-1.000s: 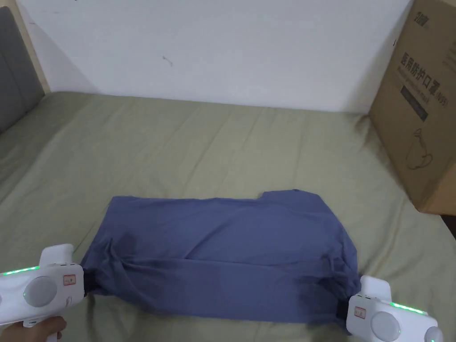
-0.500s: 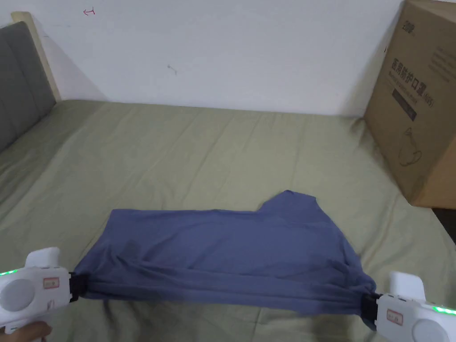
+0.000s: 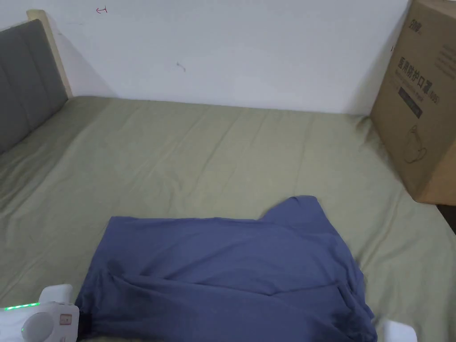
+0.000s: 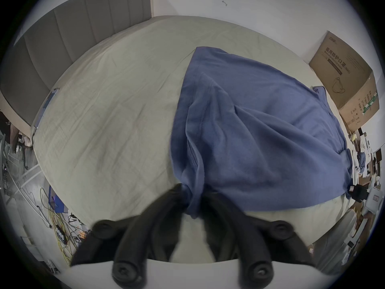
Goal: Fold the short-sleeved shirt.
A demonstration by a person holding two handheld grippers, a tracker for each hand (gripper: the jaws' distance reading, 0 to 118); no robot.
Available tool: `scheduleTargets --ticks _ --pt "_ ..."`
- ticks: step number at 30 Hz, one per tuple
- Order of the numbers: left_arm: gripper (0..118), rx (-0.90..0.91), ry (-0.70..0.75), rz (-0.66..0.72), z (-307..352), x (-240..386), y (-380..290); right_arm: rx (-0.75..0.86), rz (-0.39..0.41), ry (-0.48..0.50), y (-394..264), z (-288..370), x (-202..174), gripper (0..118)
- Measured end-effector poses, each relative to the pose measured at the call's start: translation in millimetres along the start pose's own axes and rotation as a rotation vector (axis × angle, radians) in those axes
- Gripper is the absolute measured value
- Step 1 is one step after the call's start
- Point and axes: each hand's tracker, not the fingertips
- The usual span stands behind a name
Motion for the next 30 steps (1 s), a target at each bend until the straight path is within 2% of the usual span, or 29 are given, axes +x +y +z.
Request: scheduleTargets --ticks 1,2,4,6,10,14,19,20,22,23,24,25,26,27,28,30 --pt "87 -0.003 -0.006 -0.001 4.9 1.6 2.4 0.024 0.011 -0.003 6.3 8.1 -1.8 64" --pt "87 -0.006 -0.022 0.007 9.5 2.6 5.4 0.047 0.022 0.008 12.4 14.7 -2.5 64" --pt "100 0.060 -0.096 0.045 30.2 5.4 12.8 0.139 0.038 0.041 31.2 38.1 -7.8 71" --pt "101 0.204 -0.120 0.034 58.9 15.5 26.6 0.245 0.061 0.046 52.8 65.3 -18.7 77" --pt "101 0.445 -0.176 -0.010 120.7 45.3 49.4 0.499 0.112 0.063 88.3 119.8 -45.4 77" --pt "101 0.690 -0.157 -0.087 181.2 88.5 57.9 0.721 0.152 0.056 106.7 165.9 -74.4 79" --pt "97 0.894 -0.124 -0.123 202.7 115.7 63.0 0.886 0.164 0.010 111.4 192.4 -101.9 79" --pt "93 0.924 -0.120 -0.133 205.3 121.5 61.9 0.899 0.170 -0.005 110.8 195.7 -107.0 79" --pt "70 0.984 -0.116 -0.161 206.7 129.9 58.4 0.921 0.185 -0.014 109.5 197.8 -113.8 78" --pt "55 0.986 -0.106 -0.173 206.3 134.3 57.2 0.927 0.189 -0.017 108.4 198.3 -117.0 75" --pt "26 0.983 -0.111 -0.179 204.2 136.3 55.4 0.932 0.198 -0.010 107.7 197.7 -117.9 61" --pt "1 0.984 -0.128 -0.184 202.9 137.4 54.7 0.940 0.203 0.001 106.5 197.0 -119.3 37" --pt "0 0.982 -0.138 -0.178 200.9 138.5 53.8 0.943 0.204 0.000 105.4 196.7 -121.8 6" --pt "0 0.987 -0.145 -0.159 198.7 139.6 52.1 0.941 0.208 -0.012 105.6 195.3 -125.4 0" --pt "0 0.970 -0.181 -0.163 198.0 138.0 53.7 0.960 0.212 -0.039 104.3 192.3 -126.9 0" --pt "0 0.935 -0.178 -0.164 193.3 138.2 56.6 0.934 0.225 -0.008 106.8 188.8 -125.9 0"
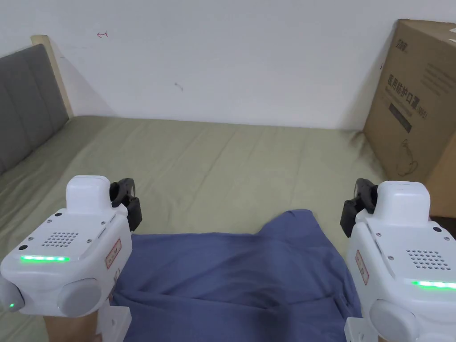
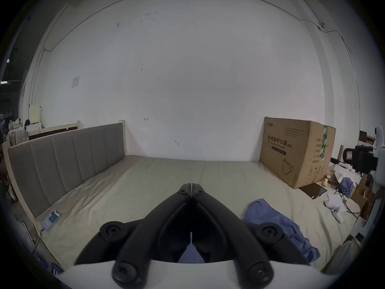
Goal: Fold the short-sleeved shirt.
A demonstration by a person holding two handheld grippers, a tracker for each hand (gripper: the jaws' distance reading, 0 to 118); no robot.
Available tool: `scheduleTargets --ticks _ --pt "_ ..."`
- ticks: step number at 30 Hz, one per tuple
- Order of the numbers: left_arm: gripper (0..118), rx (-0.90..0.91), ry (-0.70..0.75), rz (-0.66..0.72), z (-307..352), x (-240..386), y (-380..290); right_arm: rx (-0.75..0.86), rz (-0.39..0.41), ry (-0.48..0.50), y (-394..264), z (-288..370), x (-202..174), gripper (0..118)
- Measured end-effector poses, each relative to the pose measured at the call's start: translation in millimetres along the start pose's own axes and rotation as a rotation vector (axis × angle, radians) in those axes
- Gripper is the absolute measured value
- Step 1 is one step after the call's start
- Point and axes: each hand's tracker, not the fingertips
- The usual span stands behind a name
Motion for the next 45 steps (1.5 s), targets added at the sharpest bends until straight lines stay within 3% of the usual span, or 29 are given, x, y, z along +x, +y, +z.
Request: scheduleTargets --ticks 4,8,17,19,20,21,22,23,24,29,31,33,35,37,38,39,40,41,43,45 --pt "0 -0.051 0.010 -0.031 -12.5 -8.3 -4.3 -0.012 0.003 -0.001 -6.5 -9.9 -2.1 0" --pt "0 -0.228 0.006 -0.005 -48.8 -29.3 -8.9 -0.043 -0.011 0.027 -11.6 -25.2 -3.7 0" --pt "0 -0.564 0.064 0.038 -175.3 -94.5 -43.5 -0.112 0.037 0.038 -27.7 -77.9 -17.0 0" --pt "13 -0.665 0.090 0.022 -202.8 -102.6 -55.8 -0.137 0.046 0.037 -32.3 -92.2 -18.3 0" --pt "29 -0.721 0.085 0.017 -219.0 -108.8 -63.8 -0.148 0.048 0.033 -36.2 -99.6 -18.7 0" --pt "63 -0.763 0.102 0.016 -233.5 -114.3 -72.6 -0.161 0.050 0.031 -40.4 -107.2 -18.9 0" --pt "86 -0.803 0.112 0.008 -244.5 -116.0 -79.9 -0.173 0.051 0.029 -44.4 -113.9 -18.9 0" --pt "100 -0.848 0.134 0.015 -257.9 -120.7 -89.4 -0.187 0.053 0.026 -47.6 -121.3 -18.5 0" --pt "103 -0.877 0.157 0.026 -268.7 -125.3 -99.3 -0.204 0.053 0.023 -52.2 -128.6 -18.2 0" --pt "101 -0.959 0.194 0.056 -310.7 -144.4 -136.8 -0.270 0.056 0.014 -72.9 -157.9 -13.9 0" --pt "90 -0.954 0.201 0.073 -314.6 -144.8 -144.0 -0.289 0.068 0.009 -79.2 -167.2 -11.5 0" --pt "86 -0.958 0.191 0.074 -321.8 -142.1 -152.1 -0.307 0.065 0.006 -86.0 -176.8 -8.0 0" --pt "68 -0.972 0.171 0.068 -326.5 -137.8 -156.6 -0.328 0.064 0.004 -90.7 -186.0 -4.0 0" --pt "60 -0.950 0.163 0.033 -323.6 -128.4 -154.6 -0.353 0.057 0.012 -96.1 -197.2 3.2 0" --pt "49 -0.933 0.138 0.018 -332.0 -139.3 -161.2 -0.371 0.048 0.014 -99.0 -205.2 8.0 0" --pt "29 -0.928 0.139 0.008 -330.7 -136.0 -159.5 -0.394 0.039 0.006 -102.1 -215.3 12.9 5" --pt "9 -0.916 0.128 -0.004 -329.2 -132.9 -158.1 -0.423 0.032 0.004 -104.9 -225.4 17.5 19" --pt "3 -0.901 0.101 -0.003 -326.9 -129.9 -156.7 -0.464 0.026 0.015 -108.5 -239.1 23.2 38" --pt "2 -0.888 0.100 0.000 -317.9 -126.5 -148.8 -0.530 -0.001 0.024 -118.6 -267.2 34.0 81" --pt "2 -0.810 0.069 0.027 -306.8 -122.2 -136.7 -0.633 -0.001 0.029 -134.1 -300.4 42.1 106"
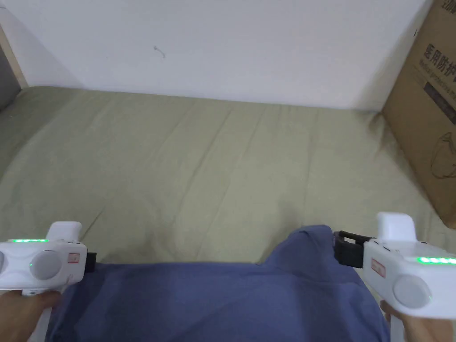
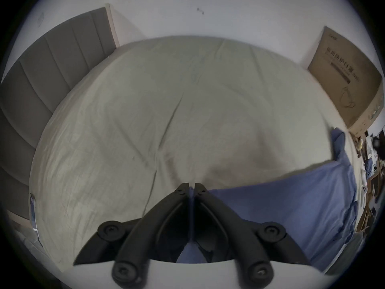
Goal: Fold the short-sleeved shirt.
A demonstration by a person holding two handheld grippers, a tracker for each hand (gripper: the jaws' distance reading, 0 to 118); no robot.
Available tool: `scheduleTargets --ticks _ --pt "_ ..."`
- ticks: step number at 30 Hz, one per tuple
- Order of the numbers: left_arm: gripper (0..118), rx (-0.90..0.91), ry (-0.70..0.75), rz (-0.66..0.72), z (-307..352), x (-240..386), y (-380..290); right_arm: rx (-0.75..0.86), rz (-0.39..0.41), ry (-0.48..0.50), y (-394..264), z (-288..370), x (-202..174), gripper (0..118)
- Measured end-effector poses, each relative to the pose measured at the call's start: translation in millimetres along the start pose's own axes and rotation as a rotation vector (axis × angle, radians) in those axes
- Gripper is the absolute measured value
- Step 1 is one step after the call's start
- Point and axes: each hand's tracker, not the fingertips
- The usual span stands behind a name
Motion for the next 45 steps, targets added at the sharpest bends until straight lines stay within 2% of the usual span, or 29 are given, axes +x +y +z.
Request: scheduleTargets --ticks 1,3,6,7,8,10,11,12,13,14,15,19,21,24,28,32,39,45 --pt "2 0.029 -0.010 0.001 20.7 1.4 -2.7 -0.055 0.006 0.005 2.0 -15.5 3.1 108" --pt "2 0.071 -0.044 0.000 43.9 3.9 -3.8 -0.122 -0.040 0.012 1.9 -46.5 9.7 107" --pt "2 0.085 -0.055 -0.009 59.1 2.3 -2.3 -0.234 0.025 -0.011 -4.6 -88.8 9.8 106" --pt "2 0.089 -0.059 -0.010 62.5 2.4 -2.4 -0.266 0.015 -0.017 -8.4 -98.3 9.5 102" --pt "2 0.094 -0.062 -0.013 65.4 2.4 -2.4 -0.300 0.001 -0.016 -13.0 -106.4 9.5 94" --pt "2 0.097 -0.063 -0.014 64.4 3.6 -0.4 -0.346 0.032 -0.030 -22.9 -115.1 4.1 63" --pt "2 0.097 -0.062 -0.011 64.1 2.9 -0.4 -0.362 0.049 -0.041 -28.3 -118.8 1.2 59" --pt "2 0.093 -0.063 -0.008 63.8 2.1 -0.4 -0.349 0.028 -0.024 -32.8 -117.1 1.5 54" --pt "2 0.091 -0.062 -0.004 63.4 2.7 -0.2 -0.317 0.015 -0.030 -34.3 -113.5 0.5 39" --pt "2 0.090 -0.060 -0.001 63.5 2.1 -0.8 -0.309 0.020 -0.025 -32.9 -103.3 -2.5 13" --pt "2 0.089 -0.056 0.000 63.7 1.5 -1.2 -0.311 0.029 -0.014 -32.1 -99.9 -3.7 0" --pt "2 0.091 -0.044 0.008 68.1 -0.1 -5.2 -0.261 0.085 0.020 -32.9 -70.8 -7.9 0" --pt "2 0.100 -0.038 0.016 75.9 -2.5 -9.4 -0.190 0.057 0.017 -29.5 -43.4 -3.6 0" --pt "2 0.113 -0.033 0.037 92.3 -6.8 -15.9 -0.108 0.010 0.068 -22.3 5.6 5.4 0" --pt "2 0.140 -0.020 0.058 124.0 -13.4 -31.0 0.002 -0.013 0.132 -24.3 86.7 19.2 0" --pt "2 0.155 -0.023 0.066 159.0 -19.9 -54.3 0.046 -0.012 0.170 -42.4 151.9 21.6 0" --pt "2 0.112 -0.016 0.044 191.6 -33.8 -118.9 0.033 -0.044 0.222 -112.1 220.7 26.4 0" --pt "2 0.032 0.010 0.013 173.0 -43.6 -180.5 -0.078 -0.116 0.200 -184.8 212.6 33.8 0"
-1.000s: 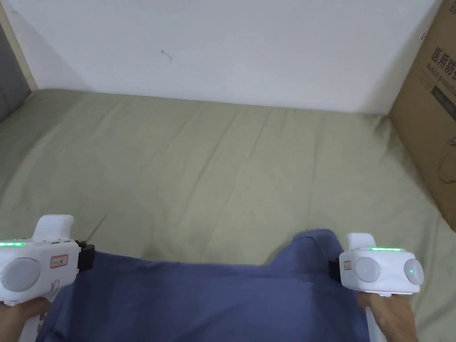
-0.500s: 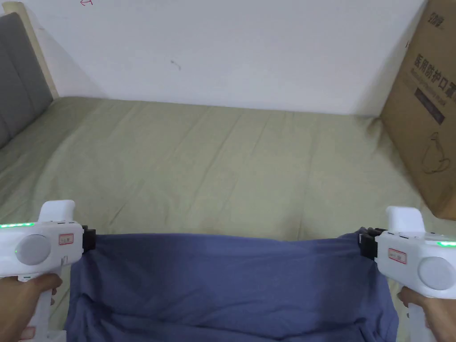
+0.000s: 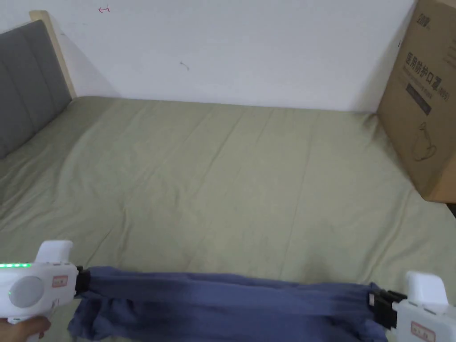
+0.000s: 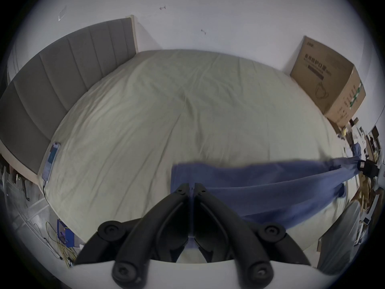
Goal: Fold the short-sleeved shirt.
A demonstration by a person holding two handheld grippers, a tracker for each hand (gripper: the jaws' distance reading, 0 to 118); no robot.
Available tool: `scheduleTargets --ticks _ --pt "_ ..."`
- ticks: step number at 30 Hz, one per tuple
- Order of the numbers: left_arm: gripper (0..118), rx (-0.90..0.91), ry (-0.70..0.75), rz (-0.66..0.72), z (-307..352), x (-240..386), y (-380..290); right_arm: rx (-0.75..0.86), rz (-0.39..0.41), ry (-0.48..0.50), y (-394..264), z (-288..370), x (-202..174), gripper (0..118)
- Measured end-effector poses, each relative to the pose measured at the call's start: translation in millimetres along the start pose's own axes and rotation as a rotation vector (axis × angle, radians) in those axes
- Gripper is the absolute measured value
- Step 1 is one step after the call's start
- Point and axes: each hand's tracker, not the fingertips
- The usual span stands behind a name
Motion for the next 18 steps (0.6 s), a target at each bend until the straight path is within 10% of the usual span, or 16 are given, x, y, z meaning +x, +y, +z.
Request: scheduleTargets --ticks 11,13,15,18 --pt "4 -0.110 0.056 -0.027 -34.9 -0.1 -51.2 -0.113 -0.093 -0.094 -50.7 -39.9 22.0 1" --pt "28 -0.112 0.039 0.008 -25.5 -0.9 -46.7 -0.088 -0.078 -0.099 -40.8 -27.8 13.3 28" --pt "86 -0.098 -0.010 0.070 -14.0 -1.6 -38.0 -0.030 -0.030 -0.134 -24.9 -15.4 9.1 75" --pt "96 0.055 -0.104 0.114 21.6 5.4 -17.1 0.111 -0.012 -0.102 5.6 16.3 -5.3 106"
